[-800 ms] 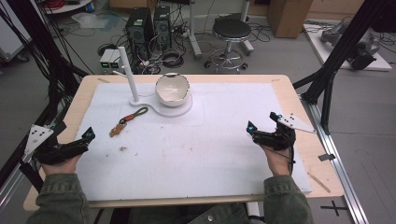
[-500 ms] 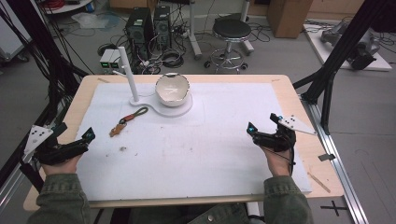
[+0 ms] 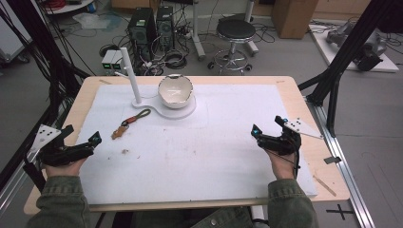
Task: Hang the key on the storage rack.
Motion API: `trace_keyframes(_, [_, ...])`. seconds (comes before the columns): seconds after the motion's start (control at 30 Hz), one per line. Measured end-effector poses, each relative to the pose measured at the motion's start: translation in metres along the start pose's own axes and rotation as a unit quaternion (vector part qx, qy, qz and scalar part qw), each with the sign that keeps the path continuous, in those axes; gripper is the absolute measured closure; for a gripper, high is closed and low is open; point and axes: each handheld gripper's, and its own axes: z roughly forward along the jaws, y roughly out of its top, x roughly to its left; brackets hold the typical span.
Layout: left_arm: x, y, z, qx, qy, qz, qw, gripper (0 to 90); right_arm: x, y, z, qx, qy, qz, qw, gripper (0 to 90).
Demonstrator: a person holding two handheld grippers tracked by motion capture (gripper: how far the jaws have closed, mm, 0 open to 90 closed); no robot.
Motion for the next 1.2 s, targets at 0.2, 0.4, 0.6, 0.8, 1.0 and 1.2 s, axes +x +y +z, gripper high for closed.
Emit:
trace_keyframes(0.2, [-0.003,0.009,0.004,0.008,-0.007,0.013,0.9999,1.7,0.0,0.0,0.0,-0.002,0.0,-0.001,1.0,0.6])
trace_keyframes(0.4, [-0.005,0.02,0.013,0.021,-0.021,0.025,0.9993,1.7,-0.001,0.0,0.0,-0.003,-0.003,0.0,1.0,0.6])
trace_keyframes(0.6, [-0.008,0.033,0.023,0.029,-0.025,0.04,0.9985,1.7,0.001,0.0,-0.001,0.001,0.0,0.001,1.0,0.6])
trace_keyframes(0.8, [-0.006,0.044,0.034,0.04,-0.025,0.047,0.9978,1.7,-0.001,0.0,-0.001,-0.002,0.002,0.001,1.0,0.6])
trace_keyframes(1.0, [-0.005,0.054,0.045,0.05,-0.029,0.054,0.9969,1.7,-0.001,-0.001,-0.001,-0.002,0.002,0.004,1.0,0.6])
trace_keyframes(1.2, [-0.006,0.057,0.058,0.06,-0.035,0.058,0.9959,1.7,-0.001,-0.002,0.0,0.001,0.005,0.004,1.0,0.6])
